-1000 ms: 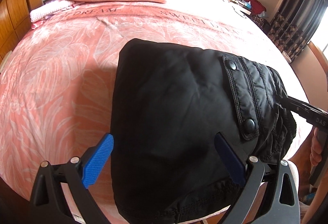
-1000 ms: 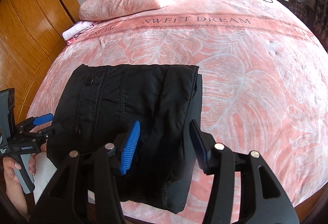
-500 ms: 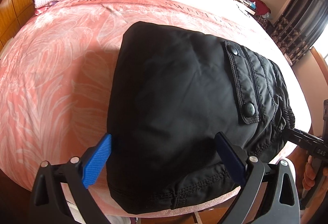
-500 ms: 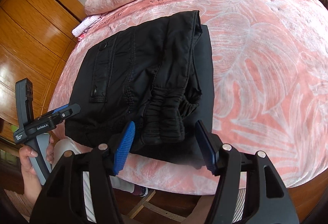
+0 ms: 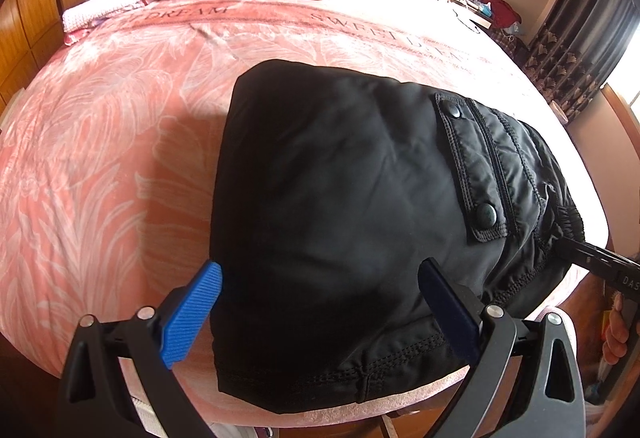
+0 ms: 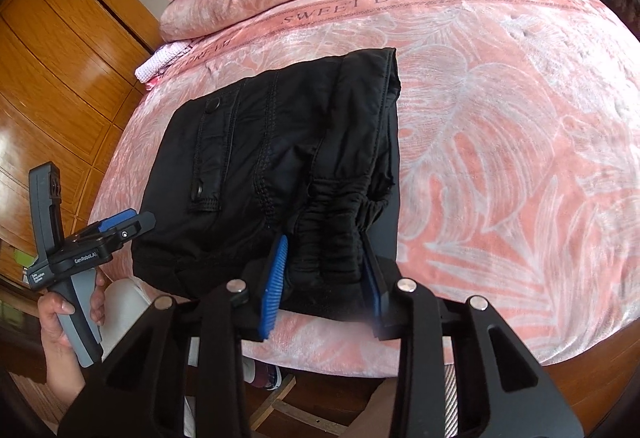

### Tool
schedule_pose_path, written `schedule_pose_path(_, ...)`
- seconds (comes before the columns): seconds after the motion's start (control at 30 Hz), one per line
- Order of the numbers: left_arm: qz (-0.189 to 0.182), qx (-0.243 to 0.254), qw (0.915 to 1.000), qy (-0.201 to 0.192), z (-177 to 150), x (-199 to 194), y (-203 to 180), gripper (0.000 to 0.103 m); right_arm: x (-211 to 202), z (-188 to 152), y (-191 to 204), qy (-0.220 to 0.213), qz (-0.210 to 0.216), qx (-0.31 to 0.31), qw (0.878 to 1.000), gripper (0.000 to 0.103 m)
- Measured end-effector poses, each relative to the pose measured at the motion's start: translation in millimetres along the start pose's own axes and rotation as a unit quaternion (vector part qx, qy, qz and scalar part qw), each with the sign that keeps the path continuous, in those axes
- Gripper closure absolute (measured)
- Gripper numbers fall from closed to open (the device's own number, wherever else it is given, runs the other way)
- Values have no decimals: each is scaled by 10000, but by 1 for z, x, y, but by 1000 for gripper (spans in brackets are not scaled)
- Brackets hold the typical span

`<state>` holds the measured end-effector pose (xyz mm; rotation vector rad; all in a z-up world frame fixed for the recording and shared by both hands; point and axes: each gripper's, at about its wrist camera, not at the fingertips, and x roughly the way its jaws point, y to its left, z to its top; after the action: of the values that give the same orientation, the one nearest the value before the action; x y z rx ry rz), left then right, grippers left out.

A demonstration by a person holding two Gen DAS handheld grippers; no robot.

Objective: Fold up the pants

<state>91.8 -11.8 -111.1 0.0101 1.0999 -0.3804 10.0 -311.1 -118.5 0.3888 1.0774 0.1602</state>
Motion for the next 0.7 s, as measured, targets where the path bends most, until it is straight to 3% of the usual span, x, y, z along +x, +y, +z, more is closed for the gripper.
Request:
schedule_pose_path(0.17,-12,2,10000,14,0,3,-3,4,26,-7,5,199,-389,-192,9989,68)
schedule_pose_path(0.3,-7,57,10000,-3,0,1,-6,4,25,-8,7,178,-375,-205,9989,67)
schedule_pose_path(0.4,18,94,10000,-11,-1,0,-6,4,18,-10,11,131,-441,-295,9985,54)
schedule_pose_path(0.7,-32,-175,9997,179,-18,-2,14,4,5,-21,11,158,-330,-248,9990,54)
